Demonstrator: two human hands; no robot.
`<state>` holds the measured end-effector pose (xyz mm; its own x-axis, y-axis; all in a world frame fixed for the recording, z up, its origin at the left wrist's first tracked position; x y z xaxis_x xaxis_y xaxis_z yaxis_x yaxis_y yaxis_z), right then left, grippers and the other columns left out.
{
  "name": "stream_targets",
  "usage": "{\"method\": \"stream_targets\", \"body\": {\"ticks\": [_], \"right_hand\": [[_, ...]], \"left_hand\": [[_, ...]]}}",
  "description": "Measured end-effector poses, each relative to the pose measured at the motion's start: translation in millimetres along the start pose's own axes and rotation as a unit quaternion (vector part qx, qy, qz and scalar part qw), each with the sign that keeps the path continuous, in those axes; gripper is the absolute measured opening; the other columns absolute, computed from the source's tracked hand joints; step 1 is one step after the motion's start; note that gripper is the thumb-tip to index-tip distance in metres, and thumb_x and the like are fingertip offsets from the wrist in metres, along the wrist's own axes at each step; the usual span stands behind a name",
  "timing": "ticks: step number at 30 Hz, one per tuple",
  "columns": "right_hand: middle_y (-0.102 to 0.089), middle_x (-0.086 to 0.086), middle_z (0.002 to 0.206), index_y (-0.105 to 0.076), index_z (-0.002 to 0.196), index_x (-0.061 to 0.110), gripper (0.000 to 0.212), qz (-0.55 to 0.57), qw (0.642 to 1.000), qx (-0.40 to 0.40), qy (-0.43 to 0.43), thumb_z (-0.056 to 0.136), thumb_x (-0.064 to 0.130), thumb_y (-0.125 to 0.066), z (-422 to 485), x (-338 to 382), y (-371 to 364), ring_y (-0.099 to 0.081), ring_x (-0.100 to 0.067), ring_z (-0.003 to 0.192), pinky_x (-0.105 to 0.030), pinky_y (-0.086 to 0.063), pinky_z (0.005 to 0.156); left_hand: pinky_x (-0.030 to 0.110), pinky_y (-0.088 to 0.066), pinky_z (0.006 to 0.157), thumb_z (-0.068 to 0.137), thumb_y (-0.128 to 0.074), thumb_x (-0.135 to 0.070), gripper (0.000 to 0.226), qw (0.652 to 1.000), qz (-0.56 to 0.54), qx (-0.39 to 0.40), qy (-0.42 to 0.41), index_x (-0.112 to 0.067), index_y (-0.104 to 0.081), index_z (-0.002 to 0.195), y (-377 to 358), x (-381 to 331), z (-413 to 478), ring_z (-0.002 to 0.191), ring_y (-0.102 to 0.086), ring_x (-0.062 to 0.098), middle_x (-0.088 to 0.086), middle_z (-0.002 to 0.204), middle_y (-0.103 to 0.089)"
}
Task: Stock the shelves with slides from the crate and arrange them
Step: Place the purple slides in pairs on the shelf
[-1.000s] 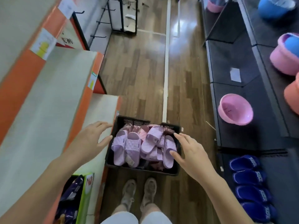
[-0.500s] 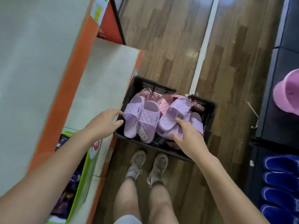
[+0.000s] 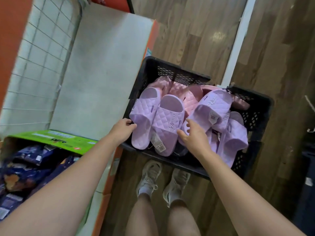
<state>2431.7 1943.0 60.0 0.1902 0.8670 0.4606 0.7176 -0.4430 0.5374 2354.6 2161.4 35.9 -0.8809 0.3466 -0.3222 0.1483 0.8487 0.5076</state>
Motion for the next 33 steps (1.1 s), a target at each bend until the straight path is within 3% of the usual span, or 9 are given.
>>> {"method": "stream_targets", "body": {"ticks": [4, 9, 12, 16, 22, 25, 29, 33], "right_hand": [[-0.047, -0.012, 0.125, -0.043, 0.130, 0.010, 0.054, -0.010, 0.999, -0.028, -0.028, 0.088, 0.040, -0.058, 26, -6, -19, -0.049, -0.030, 0.114, -0.035, -0.039, 0.085], [-0.043, -0.009, 0.116, -0.052, 0.116, 0.013, 0.064, -0.092, 0.993, -0.046, -0.055, 0.078, 0.064, -0.056, 47, -9, -29, -0.050, -0.031, 0.107, -0.039, -0.043, 0.080], [-0.042, -0.008, 0.115, -0.055, 0.111, 0.012, 0.070, -0.086, 0.991, -0.041, -0.091, 0.071, 0.069, -0.060, 57, -6, -30, -0.053, -0.031, 0.103, -0.037, -0.044, 0.077], [-0.043, -0.012, 0.120, -0.057, 0.115, 0.009, 0.072, -0.059, 0.990, -0.031, -0.126, 0.068, 0.063, -0.069, 66, -2, -29, -0.053, -0.033, 0.105, -0.037, -0.043, 0.079], [-0.049, -0.007, 0.101, -0.055, 0.081, 0.012, 0.053, 0.008, 0.993, -0.063, -0.097, 0.062, 0.057, -0.075, 51, -13, -26, -0.056, -0.029, 0.085, -0.033, -0.041, 0.065], [-0.059, -0.004, 0.095, -0.053, 0.091, 0.014, 0.052, 0.063, 0.993, -0.069, -0.069, 0.063, 0.052, -0.076, 40, -14, -23, -0.057, -0.023, 0.084, -0.033, -0.041, 0.065], [-0.063, -0.001, 0.098, -0.051, 0.100, 0.014, 0.054, 0.125, 0.985, -0.092, -0.071, 0.065, 0.045, -0.078, 16, -17, -14, -0.058, -0.022, 0.091, -0.037, -0.048, 0.076], [-0.061, 0.003, 0.106, -0.051, 0.109, 0.018, 0.055, 0.235, 0.960, -0.115, -0.096, 0.066, 0.038, -0.080, -14, -19, -1, -0.058, -0.019, 0.101, -0.043, -0.049, 0.088]], "left_hand": [[0.033, -0.039, 0.095, 0.093, -0.052, -0.025, 0.044, 0.992, -0.101, -0.007, 0.077, 0.000, -0.049, 0.129, -28, 19, 29, 0.119, -0.049, 0.029, 0.013, 0.130, -0.053], [0.030, -0.043, 0.085, 0.091, -0.052, -0.021, 0.041, 0.973, -0.194, 0.001, 0.123, -0.001, -0.050, 0.128, -52, 33, 50, 0.111, -0.055, 0.029, 0.015, 0.122, -0.058], [0.035, -0.048, 0.088, 0.086, -0.059, -0.015, 0.039, 0.965, -0.223, 0.002, 0.136, -0.002, -0.055, 0.122, -55, 41, 57, 0.105, -0.059, 0.030, 0.017, 0.116, -0.062], [0.034, -0.050, 0.082, 0.082, -0.064, -0.005, 0.037, 0.954, -0.263, 0.036, 0.142, 0.004, -0.056, 0.117, -53, 45, 62, 0.095, -0.061, 0.029, 0.017, 0.106, -0.064], [0.029, -0.051, 0.067, 0.077, -0.074, -0.016, 0.057, 0.929, -0.326, 0.099, 0.147, 0.009, -0.048, 0.121, -48, 49, 51, 0.088, -0.065, 0.023, 0.019, 0.112, -0.064], [0.033, -0.052, 0.072, 0.083, -0.066, -0.009, 0.047, 0.903, -0.387, 0.105, 0.154, 0.010, -0.049, 0.123, -48, 47, 40, 0.087, -0.064, 0.025, 0.020, 0.111, -0.063], [0.034, -0.052, 0.073, 0.085, -0.064, -0.011, 0.041, 0.883, -0.429, 0.113, 0.151, 0.002, -0.052, 0.122, -46, 37, 22, 0.092, -0.064, 0.025, 0.016, 0.111, -0.064], [0.038, -0.051, 0.075, 0.083, -0.065, -0.007, 0.042, 0.895, -0.415, 0.091, 0.137, -0.001, -0.046, 0.120, -40, 23, -5, 0.090, -0.063, 0.027, 0.016, 0.107, -0.063]]}}
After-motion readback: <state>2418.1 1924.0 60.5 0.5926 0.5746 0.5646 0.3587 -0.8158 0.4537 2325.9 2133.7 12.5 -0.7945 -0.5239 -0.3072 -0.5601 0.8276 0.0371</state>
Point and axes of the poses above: each hand's wrist, its own z-axis towards the middle knuckle, its own y-axis out of the back of the hand, x = y × z, the point moved 2 cm from there along z, towards the middle knuckle
